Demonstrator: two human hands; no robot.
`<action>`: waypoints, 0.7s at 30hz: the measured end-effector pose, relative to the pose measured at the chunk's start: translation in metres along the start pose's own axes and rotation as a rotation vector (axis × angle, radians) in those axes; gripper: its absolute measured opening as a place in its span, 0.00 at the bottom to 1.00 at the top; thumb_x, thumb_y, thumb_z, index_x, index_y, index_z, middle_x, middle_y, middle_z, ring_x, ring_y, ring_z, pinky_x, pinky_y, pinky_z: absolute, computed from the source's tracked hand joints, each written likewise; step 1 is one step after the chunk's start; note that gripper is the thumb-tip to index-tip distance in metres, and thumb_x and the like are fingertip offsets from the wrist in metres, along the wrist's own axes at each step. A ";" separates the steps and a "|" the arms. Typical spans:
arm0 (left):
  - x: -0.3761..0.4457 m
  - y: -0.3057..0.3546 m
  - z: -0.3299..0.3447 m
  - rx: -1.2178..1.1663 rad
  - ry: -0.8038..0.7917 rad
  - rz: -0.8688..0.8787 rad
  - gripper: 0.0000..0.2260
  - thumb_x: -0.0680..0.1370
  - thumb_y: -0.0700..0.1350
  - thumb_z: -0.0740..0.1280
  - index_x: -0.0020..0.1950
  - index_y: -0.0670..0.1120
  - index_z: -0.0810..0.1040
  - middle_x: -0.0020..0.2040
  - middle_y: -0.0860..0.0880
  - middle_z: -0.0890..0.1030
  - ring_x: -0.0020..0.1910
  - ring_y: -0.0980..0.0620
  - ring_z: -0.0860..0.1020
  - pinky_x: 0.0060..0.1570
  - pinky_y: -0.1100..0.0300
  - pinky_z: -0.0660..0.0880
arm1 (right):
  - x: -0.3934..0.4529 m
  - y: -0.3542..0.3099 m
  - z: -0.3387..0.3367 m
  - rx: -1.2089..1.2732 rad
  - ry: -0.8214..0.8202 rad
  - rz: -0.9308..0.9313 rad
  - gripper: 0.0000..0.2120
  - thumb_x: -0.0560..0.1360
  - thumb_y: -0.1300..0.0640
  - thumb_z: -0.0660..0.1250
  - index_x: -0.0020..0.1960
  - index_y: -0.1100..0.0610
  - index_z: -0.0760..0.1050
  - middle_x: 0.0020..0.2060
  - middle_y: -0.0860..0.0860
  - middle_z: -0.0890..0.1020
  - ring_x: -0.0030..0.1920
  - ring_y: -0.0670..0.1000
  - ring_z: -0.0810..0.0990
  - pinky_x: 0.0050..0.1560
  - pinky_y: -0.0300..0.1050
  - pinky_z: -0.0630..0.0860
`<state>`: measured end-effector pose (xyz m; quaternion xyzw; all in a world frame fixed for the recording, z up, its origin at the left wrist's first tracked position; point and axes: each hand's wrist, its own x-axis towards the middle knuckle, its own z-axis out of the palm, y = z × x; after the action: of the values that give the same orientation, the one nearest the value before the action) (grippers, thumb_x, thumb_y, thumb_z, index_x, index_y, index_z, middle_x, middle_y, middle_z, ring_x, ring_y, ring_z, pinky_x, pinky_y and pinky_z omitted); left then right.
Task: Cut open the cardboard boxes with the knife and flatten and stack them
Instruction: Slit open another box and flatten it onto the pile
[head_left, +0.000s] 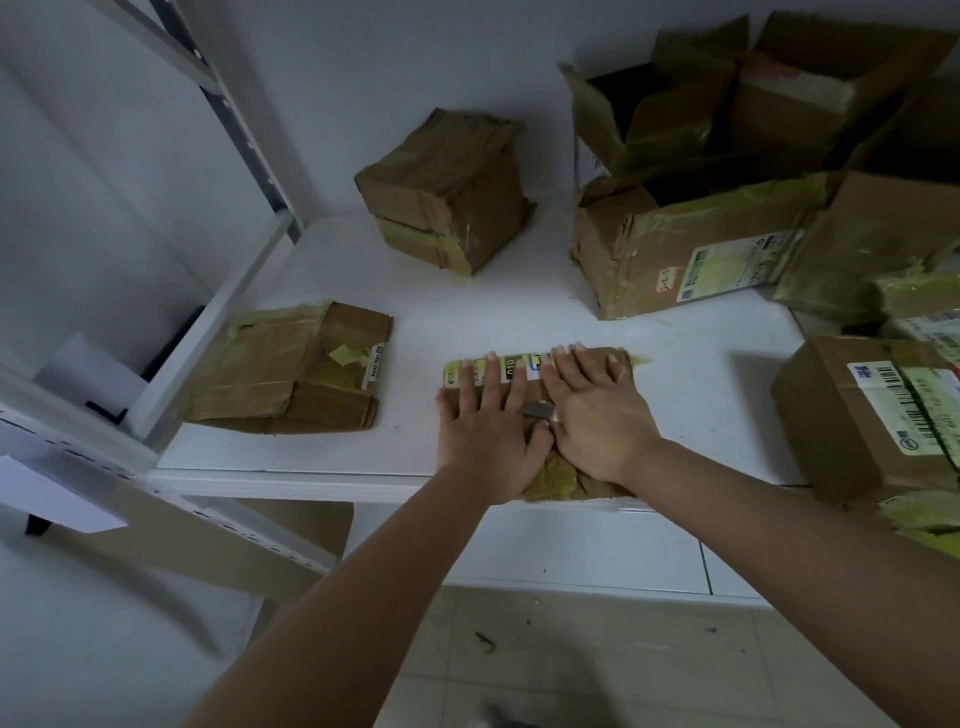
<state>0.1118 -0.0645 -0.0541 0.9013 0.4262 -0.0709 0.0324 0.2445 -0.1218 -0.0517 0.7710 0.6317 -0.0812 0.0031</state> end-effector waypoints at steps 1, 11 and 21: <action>0.000 0.000 0.000 0.001 -0.010 -0.001 0.31 0.80 0.61 0.45 0.78 0.52 0.37 0.79 0.47 0.37 0.77 0.41 0.37 0.73 0.39 0.43 | 0.000 0.000 0.000 0.001 -0.012 0.003 0.31 0.80 0.45 0.49 0.78 0.55 0.43 0.77 0.53 0.43 0.77 0.53 0.39 0.74 0.57 0.40; -0.011 -0.017 -0.005 -0.103 -0.002 0.092 0.40 0.77 0.68 0.49 0.79 0.46 0.39 0.79 0.45 0.38 0.77 0.45 0.36 0.73 0.43 0.38 | -0.026 0.023 0.002 0.146 0.089 -0.089 0.30 0.81 0.44 0.52 0.78 0.52 0.44 0.77 0.49 0.44 0.76 0.49 0.37 0.76 0.52 0.42; -0.023 0.001 0.008 -0.073 0.014 -0.029 0.33 0.78 0.67 0.42 0.78 0.54 0.39 0.78 0.42 0.38 0.77 0.43 0.35 0.74 0.43 0.41 | -0.024 0.016 0.004 0.031 0.049 -0.040 0.32 0.80 0.44 0.50 0.78 0.55 0.42 0.77 0.52 0.43 0.77 0.52 0.38 0.75 0.55 0.42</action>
<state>0.0974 -0.0839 -0.0587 0.8937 0.4417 -0.0497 0.0613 0.2547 -0.1488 -0.0542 0.7598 0.6457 -0.0720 -0.0258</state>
